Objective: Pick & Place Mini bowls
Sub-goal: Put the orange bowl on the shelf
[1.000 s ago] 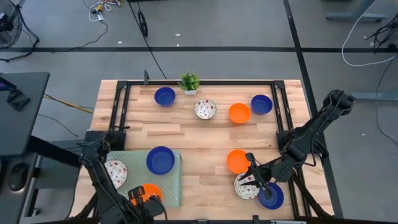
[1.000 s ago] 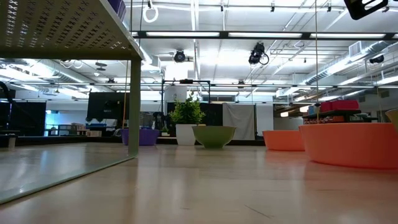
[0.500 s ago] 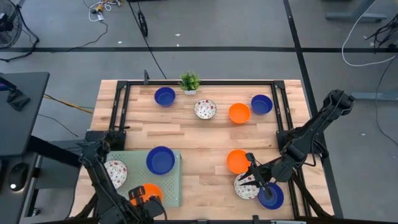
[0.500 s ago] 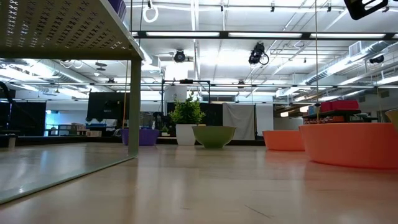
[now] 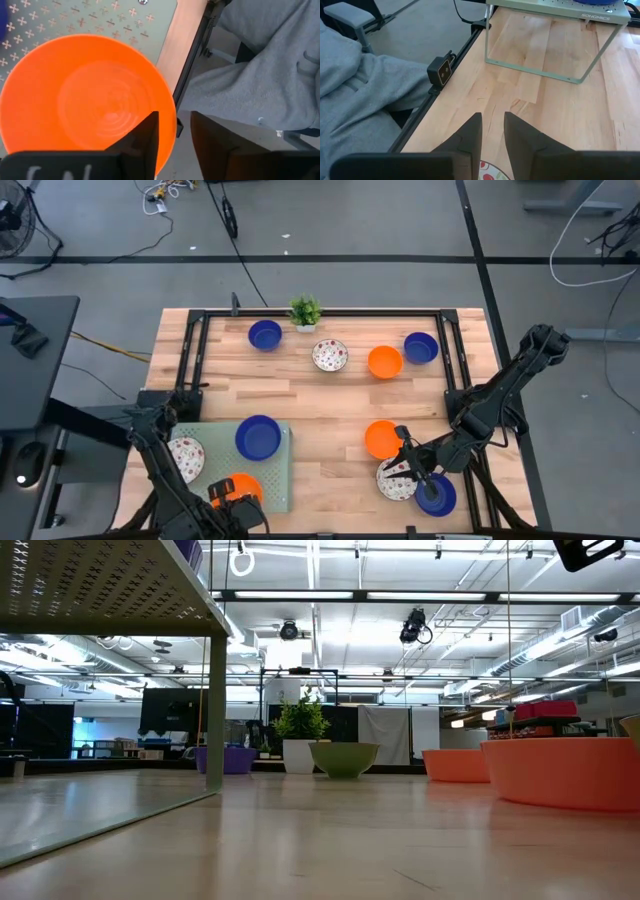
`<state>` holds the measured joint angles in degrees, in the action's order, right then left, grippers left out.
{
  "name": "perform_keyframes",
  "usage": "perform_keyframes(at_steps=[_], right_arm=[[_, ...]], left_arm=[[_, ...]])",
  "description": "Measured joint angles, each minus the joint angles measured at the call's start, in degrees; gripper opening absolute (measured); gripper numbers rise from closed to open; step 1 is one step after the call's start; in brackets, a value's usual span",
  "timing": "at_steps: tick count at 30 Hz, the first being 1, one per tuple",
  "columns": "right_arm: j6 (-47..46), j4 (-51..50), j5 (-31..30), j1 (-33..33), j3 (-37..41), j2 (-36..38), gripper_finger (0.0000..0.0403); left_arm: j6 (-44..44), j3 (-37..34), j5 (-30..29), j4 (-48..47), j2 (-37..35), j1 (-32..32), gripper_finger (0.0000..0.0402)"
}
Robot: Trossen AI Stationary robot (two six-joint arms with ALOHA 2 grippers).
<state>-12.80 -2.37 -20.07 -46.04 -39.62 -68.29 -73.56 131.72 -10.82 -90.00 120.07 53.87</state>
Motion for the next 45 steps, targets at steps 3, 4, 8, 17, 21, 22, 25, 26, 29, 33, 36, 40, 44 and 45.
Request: perform_keyframes(at_steps=[3, 4, 8, 17, 21, 22, 25, 26, 29, 33, 36, 40, 44, 45], right_arm=[[0.0, 0.0, 0.01, 0.0, 0.0, 0.0, 0.0084], [0.0, 0.0, 0.01, -0.01, 0.0, 0.0, 0.0084], [0.0, 0.0, 0.02, 0.0, 0.0, 0.0, 0.0084], [0.0, 0.0, 0.01, 0.0, 0.0, 0.0, 0.0084], [0.0, 0.0, 0.02, 0.0, 0.0, 0.0, 0.0084], [0.0, 0.0, 0.02, 0.0, 0.0, 0.0, 0.0084], [0.0, 0.0, 0.02, 0.0, 0.0, 0.0, 0.0084], [0.0, 0.0, 0.02, -0.02, 0.0, 0.0, 0.0084], [0.0, 0.0, 0.01, -0.02, 0.0, 0.0, 0.0084], [0.0, 0.0, 0.01, 0.0, 0.0, 0.0, 0.0084], [0.0, 0.0, 0.02, -0.02, 0.0, 0.0, 0.0084], [0.0, 0.0, 0.0, -0.01, 0.0, 0.0, 0.0084], [0.0, 0.01, 0.02, -0.02, 0.0, 0.0, 0.0084], [0.0, 0.0, 0.02, 0.0, 0.0, -0.01, 0.0084]], left_arm=[[2.35, 0.0, -0.08, 0.0, 0.0, 0.02, 0.0131], [3.41, 0.0, -0.25, 0.0, 0.0, 0.0, 0.0131], [5.59, 0.0, -0.55, 0.0, 0.0, -0.01, 0.012], [7.27, 0.0, -0.54, 0.0, 0.0, 0.0, 0.0072], [8.14, 0.0, -0.54, 0.0, 0.0, 0.0, 0.0047], [8.59, 0.0, -0.52, 0.0, 0.0, 0.0, 0.004], [9.54, 0.0, -0.52, -0.01, 0.0, 0.0, 0.0017], [9.77, 0.0, -0.52, -0.01, 0.0, 0.0, 0.001], [9.82, 0.0, -0.52, 0.0, 0.0, -0.02, 0.0005], [10.41, 0.0, -0.52, -0.01, 0.0, 0.0, 0.0004], [10.39, 0.0, -0.52, -0.02, 0.0, -0.01, 0.0004], [11.24, 0.0, -0.49, 0.0, 0.0, -0.02, 0.0003], [11.92, 0.0, -0.49, -0.02, 0.0, -0.02, 0.0003], [12.33, 0.0, -0.47, -0.02, 0.0, -0.02, 0.0003]])
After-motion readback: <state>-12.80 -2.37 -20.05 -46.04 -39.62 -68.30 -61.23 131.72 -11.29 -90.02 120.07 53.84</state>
